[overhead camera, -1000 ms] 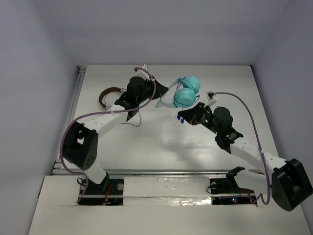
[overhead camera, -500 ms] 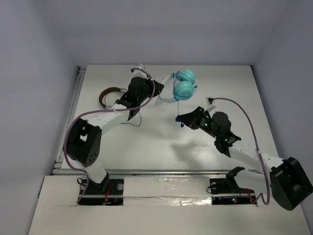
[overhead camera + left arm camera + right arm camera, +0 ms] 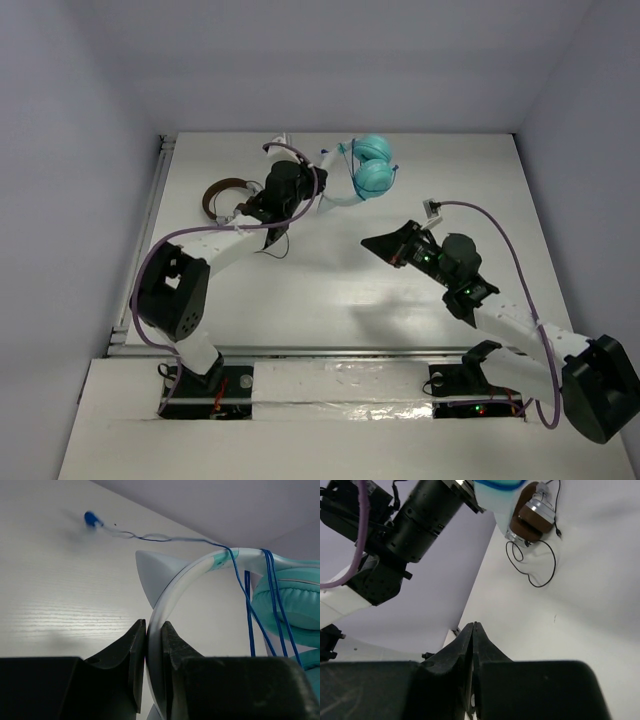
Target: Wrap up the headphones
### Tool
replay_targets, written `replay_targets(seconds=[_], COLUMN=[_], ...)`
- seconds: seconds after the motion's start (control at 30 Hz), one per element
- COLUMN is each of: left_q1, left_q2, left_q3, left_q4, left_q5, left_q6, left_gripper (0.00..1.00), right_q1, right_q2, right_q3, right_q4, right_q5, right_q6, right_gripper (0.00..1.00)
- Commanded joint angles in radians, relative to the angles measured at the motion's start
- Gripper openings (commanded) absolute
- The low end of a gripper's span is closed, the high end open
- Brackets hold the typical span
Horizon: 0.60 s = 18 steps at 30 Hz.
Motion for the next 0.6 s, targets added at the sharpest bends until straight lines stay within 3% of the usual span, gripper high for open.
replay_targets(seconds=[0.0, 0.1, 0.23, 0.53, 0.57], left_q1=[-0.02, -0.046, -0.069, -0.087, -0.107], left_q2=[-0.062, -0.091, -0.139, -0.22, -0.24], left_q3=[0.004, 0.016, 0.054, 0.287, 0.359], left_q4=[0.105, 0.073, 0.001, -0.336, -0.44], left_q5=[-0.04, -0.081, -0.111, -0.072, -0.046], left_q6=[0.016, 0.077, 0.146, 0.278, 0.3], left_gripper=[0.0, 0.0, 0.0, 0.0, 0.0], right_q1=[0.006, 0.006, 0.006, 0.006, 0.006], right_q2=[-0.037, -0.023, 0.027, -0.018, -0.061], right_q3=[0.006, -0.001, 0.0, -0.104, -0.142], right_q4=[-0.028, -0.03, -0.007, 0.042, 0.095], right_q5=[0.065, 0.105, 0.136, 0.17, 0.165], right_q6=[-0.048, -0.104, -0.157, -0.236, -0.256], right_gripper=[0.09, 0.1, 0.0, 0.0, 0.12])
